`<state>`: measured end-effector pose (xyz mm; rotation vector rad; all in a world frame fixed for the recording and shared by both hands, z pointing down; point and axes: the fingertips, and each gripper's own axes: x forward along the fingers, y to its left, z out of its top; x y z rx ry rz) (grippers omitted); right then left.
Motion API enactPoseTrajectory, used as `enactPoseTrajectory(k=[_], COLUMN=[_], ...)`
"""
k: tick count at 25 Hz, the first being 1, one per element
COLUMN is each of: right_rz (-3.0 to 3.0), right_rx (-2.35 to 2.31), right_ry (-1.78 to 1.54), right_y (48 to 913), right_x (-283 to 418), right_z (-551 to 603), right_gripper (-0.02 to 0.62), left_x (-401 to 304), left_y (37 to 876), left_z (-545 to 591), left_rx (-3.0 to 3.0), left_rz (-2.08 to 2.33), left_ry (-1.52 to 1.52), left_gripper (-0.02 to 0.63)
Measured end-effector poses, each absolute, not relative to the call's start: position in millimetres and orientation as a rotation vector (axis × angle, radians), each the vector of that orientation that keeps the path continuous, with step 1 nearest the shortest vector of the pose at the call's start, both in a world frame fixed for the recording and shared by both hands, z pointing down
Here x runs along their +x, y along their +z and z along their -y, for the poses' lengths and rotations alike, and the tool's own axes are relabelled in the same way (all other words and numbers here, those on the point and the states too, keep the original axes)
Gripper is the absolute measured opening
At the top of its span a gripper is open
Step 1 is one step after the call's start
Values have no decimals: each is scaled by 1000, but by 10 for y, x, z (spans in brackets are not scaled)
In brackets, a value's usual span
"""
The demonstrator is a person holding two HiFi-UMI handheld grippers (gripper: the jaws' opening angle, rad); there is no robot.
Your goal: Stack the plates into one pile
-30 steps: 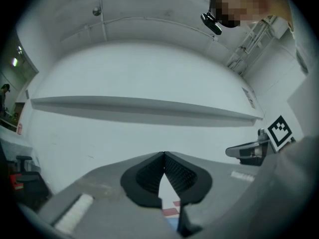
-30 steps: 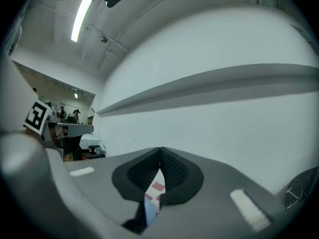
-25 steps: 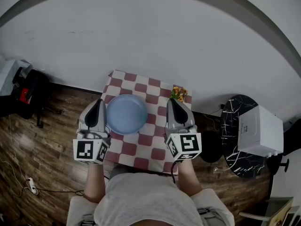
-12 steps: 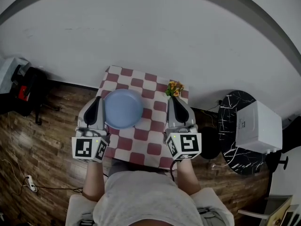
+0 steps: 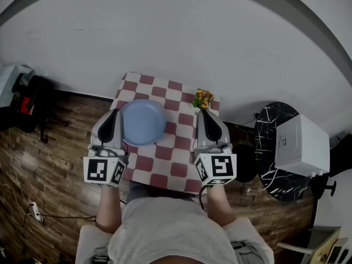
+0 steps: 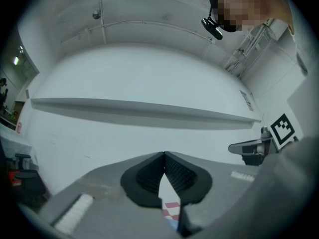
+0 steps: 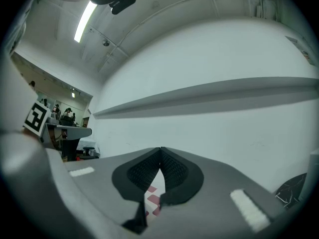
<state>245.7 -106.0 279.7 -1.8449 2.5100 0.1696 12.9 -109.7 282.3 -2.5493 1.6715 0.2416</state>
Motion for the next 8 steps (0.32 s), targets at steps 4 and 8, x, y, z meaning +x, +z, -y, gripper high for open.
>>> enactPoseTrajectory(k=[4,8], right_rz=[-2508,-2504], right_rx=[-1843,-1841], right_ry=[168,168], right_y=[2796,2791], right_x=[2449,2440], right_z=[1053,1064], right_gripper=[2,2], left_x=[141,125], left_y=[2798,2795], left_z=[1086,1103], left_rx=[-2529,-2534], left_rz=[-1641,-1645], left_ry=[239,249], left_gripper=[5,5])
